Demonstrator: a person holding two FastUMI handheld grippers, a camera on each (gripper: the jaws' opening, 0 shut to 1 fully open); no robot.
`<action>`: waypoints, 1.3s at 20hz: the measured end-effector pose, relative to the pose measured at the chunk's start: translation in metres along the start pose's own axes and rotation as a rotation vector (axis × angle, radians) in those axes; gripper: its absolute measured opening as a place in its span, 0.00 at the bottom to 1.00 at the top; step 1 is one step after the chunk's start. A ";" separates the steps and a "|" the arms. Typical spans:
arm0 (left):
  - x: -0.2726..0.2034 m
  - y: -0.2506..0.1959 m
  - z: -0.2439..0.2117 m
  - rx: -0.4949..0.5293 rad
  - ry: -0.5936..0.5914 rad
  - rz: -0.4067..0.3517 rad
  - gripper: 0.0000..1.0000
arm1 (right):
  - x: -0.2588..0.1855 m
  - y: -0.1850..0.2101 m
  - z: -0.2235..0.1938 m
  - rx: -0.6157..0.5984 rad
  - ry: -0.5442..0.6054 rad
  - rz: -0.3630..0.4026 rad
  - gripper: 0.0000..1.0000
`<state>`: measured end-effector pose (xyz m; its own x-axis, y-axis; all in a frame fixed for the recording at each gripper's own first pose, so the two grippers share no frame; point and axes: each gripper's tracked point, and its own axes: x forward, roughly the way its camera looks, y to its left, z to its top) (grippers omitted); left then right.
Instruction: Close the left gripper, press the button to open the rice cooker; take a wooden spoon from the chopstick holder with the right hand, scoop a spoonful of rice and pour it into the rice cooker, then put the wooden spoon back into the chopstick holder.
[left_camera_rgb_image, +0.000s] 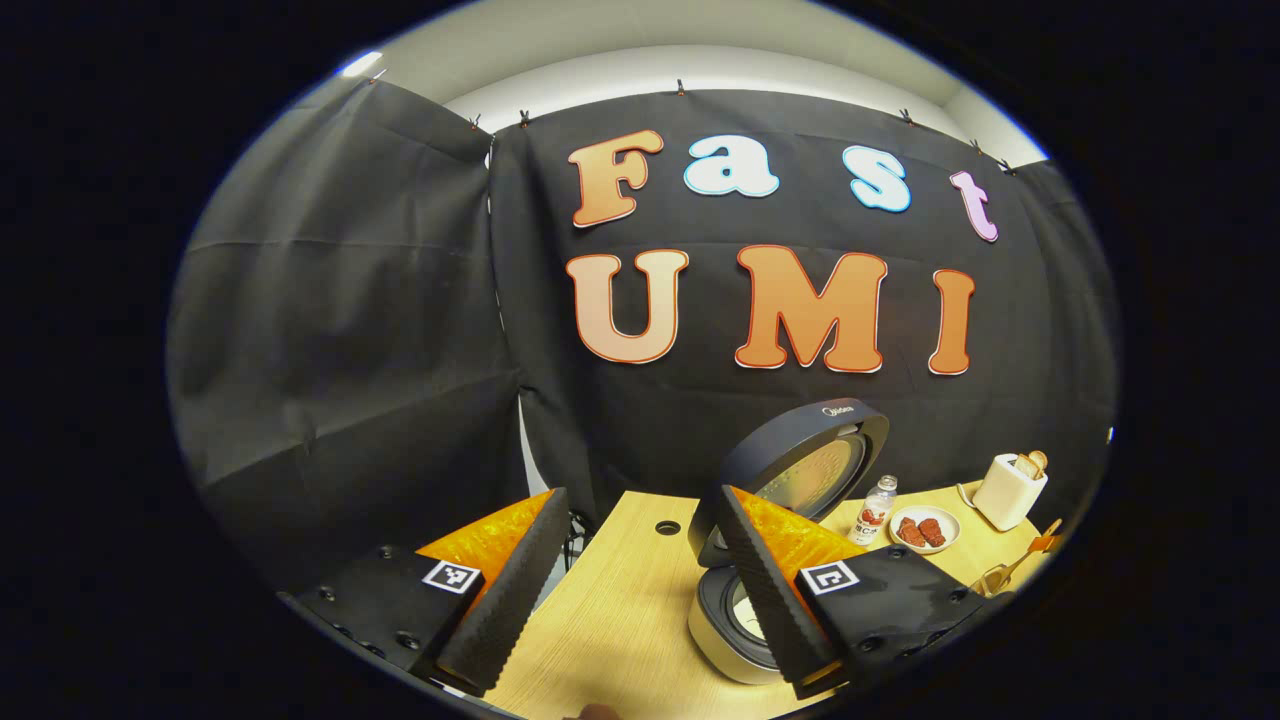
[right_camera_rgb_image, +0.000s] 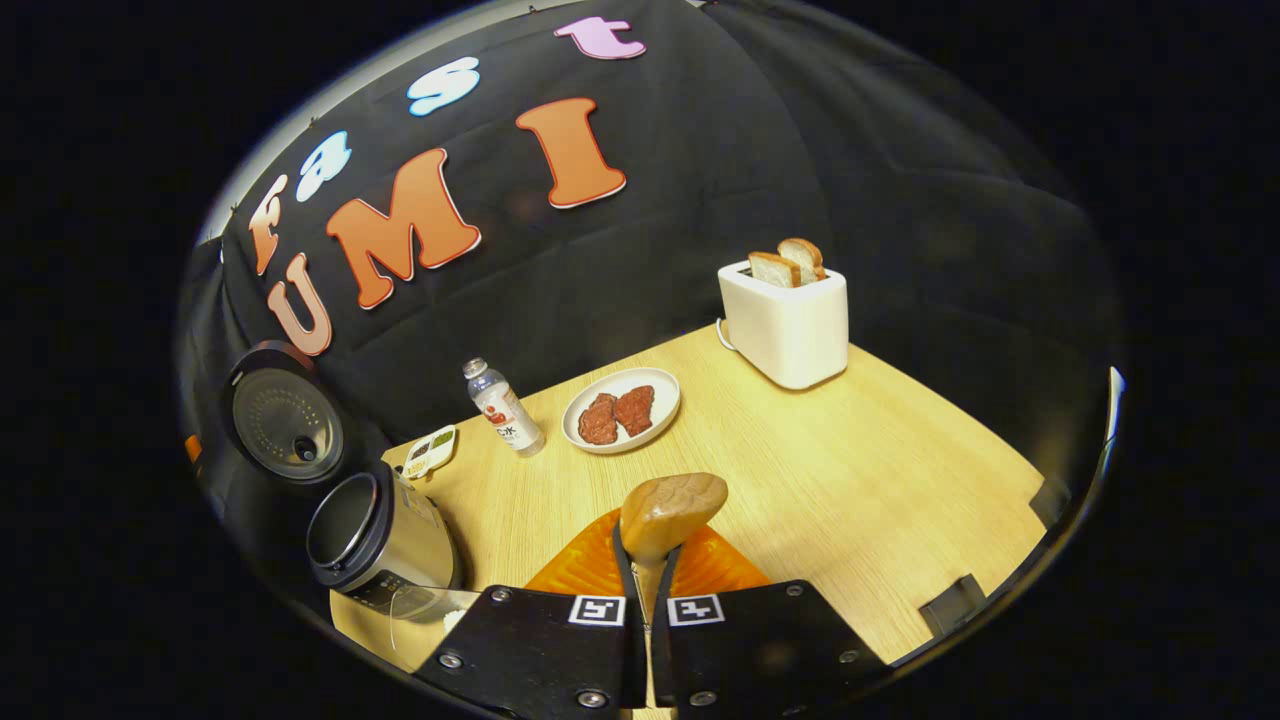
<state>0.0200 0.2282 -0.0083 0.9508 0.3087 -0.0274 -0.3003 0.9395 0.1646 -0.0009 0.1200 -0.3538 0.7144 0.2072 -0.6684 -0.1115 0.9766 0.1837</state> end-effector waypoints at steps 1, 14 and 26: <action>-0.002 0.000 0.000 0.000 0.000 0.003 1.00 | 0.002 -0.002 -0.004 0.008 0.004 -0.001 0.01; 0.001 -0.021 0.016 0.004 -0.008 -0.013 1.00 | 0.000 -0.067 0.004 -0.050 -0.025 -0.236 0.95; 0.057 -0.098 0.121 -0.038 -0.081 -0.094 1.00 | -0.048 -0.035 0.085 -0.179 -0.112 -0.188 0.95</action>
<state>0.1125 0.1357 0.0936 0.9774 0.2077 0.0393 -0.2111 0.9691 0.1275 0.0275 0.0710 -0.2675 0.8047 0.0235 -0.5932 -0.0830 0.9939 -0.0731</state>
